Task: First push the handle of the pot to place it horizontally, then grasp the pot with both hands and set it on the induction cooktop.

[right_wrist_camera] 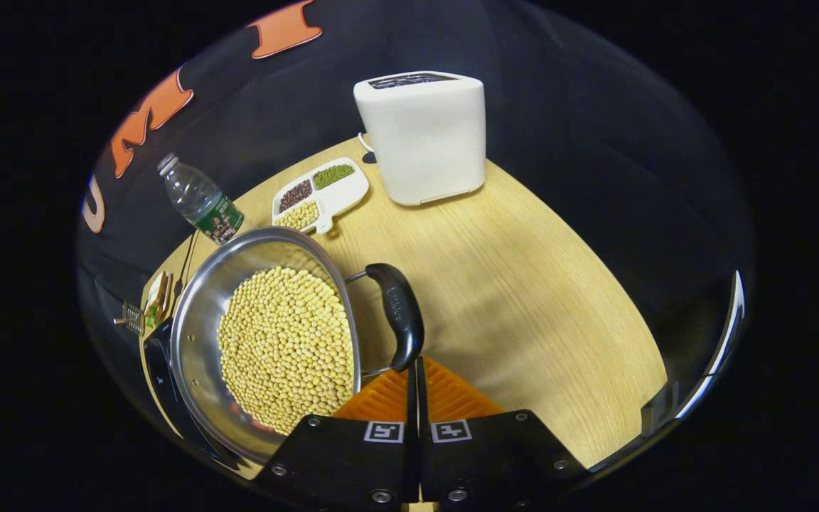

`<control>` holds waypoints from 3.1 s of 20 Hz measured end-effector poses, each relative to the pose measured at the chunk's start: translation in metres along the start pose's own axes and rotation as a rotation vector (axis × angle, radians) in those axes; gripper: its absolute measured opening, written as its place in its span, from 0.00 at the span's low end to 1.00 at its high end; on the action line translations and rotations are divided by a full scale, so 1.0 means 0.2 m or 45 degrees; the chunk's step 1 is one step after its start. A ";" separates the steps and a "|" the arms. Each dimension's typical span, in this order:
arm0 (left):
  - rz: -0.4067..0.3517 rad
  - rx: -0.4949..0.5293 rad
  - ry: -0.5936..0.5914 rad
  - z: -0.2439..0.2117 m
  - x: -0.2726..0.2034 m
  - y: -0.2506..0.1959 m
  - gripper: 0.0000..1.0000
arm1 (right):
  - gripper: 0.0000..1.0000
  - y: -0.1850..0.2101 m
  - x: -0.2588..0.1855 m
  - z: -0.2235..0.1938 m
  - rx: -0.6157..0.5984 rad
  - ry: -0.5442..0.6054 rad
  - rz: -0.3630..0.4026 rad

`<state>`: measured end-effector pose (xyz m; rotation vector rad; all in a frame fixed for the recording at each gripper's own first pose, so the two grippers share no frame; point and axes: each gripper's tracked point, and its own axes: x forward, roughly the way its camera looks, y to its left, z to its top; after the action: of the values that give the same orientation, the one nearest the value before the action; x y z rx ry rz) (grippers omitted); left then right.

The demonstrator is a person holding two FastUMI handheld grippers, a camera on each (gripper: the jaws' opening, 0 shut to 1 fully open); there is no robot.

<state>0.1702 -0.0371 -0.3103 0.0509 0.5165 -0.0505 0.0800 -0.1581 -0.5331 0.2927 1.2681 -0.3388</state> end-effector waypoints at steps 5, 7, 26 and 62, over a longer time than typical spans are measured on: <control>-0.047 -0.010 0.080 -0.15 0.09 -0.11 0.98 | 0.00 0.03 0.03 0.08 0.004 -0.016 0.042; -0.067 -0.032 0.130 -0.23 0.12 -0.15 0.99 | 0.00 0.06 0.05 0.13 -0.016 -0.043 0.050; -0.332 0.046 0.717 -1.08 0.43 -0.92 0.99 | 0.73 0.21 -0.17 0.32 -0.175 -0.212 0.197; -0.085 -0.030 0.778 -1.50 0.78 -1.07 0.79 | 0.56 0.18 0.11 0.25 -0.368 -0.180 -0.009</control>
<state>0.1443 -0.2371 -0.6553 0.0255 1.1294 -0.0951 0.1438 -0.1470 -0.5401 0.0177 1.1614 -0.1751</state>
